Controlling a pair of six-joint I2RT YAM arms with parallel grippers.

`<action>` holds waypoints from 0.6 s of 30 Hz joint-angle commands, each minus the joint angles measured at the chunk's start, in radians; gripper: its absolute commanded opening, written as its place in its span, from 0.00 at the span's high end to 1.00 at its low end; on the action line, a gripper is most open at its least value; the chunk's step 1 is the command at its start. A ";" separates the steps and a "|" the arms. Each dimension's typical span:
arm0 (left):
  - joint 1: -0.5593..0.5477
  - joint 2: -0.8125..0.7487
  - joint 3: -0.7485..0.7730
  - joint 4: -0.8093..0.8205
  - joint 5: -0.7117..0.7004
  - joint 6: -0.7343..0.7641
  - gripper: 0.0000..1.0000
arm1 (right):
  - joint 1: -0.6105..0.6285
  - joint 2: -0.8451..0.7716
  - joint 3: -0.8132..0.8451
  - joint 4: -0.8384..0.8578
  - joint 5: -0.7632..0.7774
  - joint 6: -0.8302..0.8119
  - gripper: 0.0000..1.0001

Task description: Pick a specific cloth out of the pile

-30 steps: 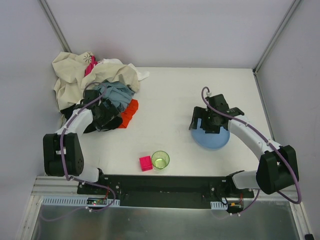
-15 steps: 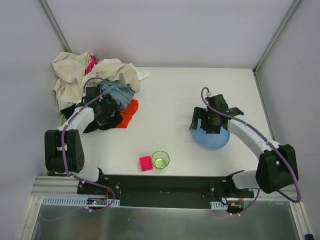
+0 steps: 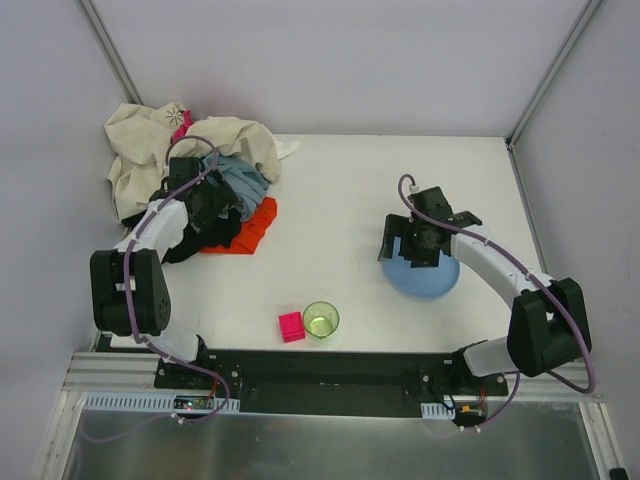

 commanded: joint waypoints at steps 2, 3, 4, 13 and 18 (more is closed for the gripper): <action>-0.014 0.067 0.096 0.057 -0.064 0.074 0.10 | 0.007 0.010 0.060 -0.014 0.011 -0.019 0.04; -0.014 0.079 0.108 0.045 -0.078 0.079 0.11 | 0.007 0.014 0.063 -0.019 0.011 -0.023 0.04; -0.014 0.098 0.119 0.036 -0.087 0.086 0.12 | 0.006 0.016 0.064 -0.020 0.011 -0.023 0.04; -0.019 0.243 0.219 -0.012 -0.089 0.108 0.63 | 0.007 0.024 0.077 -0.031 0.014 -0.033 0.04; -0.020 0.234 0.240 -0.013 -0.072 0.114 1.00 | 0.006 0.021 0.081 -0.037 0.015 -0.033 0.04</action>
